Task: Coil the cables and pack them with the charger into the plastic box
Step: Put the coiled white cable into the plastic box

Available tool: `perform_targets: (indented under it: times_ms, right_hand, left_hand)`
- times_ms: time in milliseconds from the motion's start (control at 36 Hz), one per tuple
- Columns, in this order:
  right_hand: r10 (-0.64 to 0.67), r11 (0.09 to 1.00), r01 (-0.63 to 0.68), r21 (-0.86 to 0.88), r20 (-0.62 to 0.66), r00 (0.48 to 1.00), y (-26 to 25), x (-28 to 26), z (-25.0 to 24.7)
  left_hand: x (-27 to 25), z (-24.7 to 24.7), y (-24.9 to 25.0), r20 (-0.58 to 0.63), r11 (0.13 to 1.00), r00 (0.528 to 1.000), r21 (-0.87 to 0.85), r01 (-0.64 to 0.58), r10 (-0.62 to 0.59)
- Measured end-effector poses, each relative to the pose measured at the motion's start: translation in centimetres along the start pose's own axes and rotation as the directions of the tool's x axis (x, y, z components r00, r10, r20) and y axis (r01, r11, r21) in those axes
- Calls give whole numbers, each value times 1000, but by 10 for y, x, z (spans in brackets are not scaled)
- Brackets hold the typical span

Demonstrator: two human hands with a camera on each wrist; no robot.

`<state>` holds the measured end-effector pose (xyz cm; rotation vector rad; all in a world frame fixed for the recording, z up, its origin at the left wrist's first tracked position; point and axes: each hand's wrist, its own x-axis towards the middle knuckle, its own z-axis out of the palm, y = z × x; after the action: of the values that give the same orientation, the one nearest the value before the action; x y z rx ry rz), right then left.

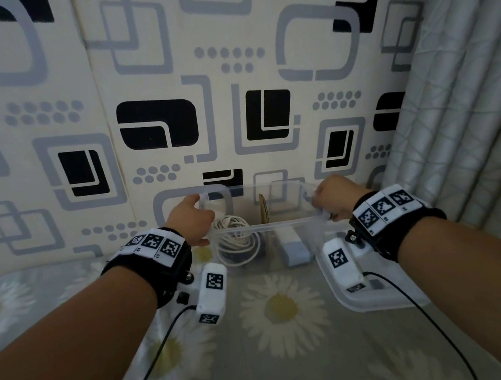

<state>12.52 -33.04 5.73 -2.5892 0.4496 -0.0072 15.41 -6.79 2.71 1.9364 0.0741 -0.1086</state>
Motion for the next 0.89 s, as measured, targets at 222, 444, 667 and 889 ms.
perform_targets:
  times_ms: [222, 444, 667, 889]
  right_hand:
    - [-30, 999, 30, 22, -14, 999, 0, -7, -3]
    - [-87, 996, 87, 28, 13, 996, -9, -24, -1]
    - [-175, 985, 175, 13, 22, 984, -31, -48, 9]
    - [-229, 973, 229, -1, 24, 973, -56, -72, 28]
  left_hand:
    - [-1, -5, -1, -20, 998, 999, 65, -27, 28]
    - [-28, -21, -9, -48, 955, 998, 294, -29, 45]
    - [-43, -52, -24, -181, 998, 981, 29, -63, 67]
    - [-66, -89, -38, -213, 994, 972, 53, -91, 100]
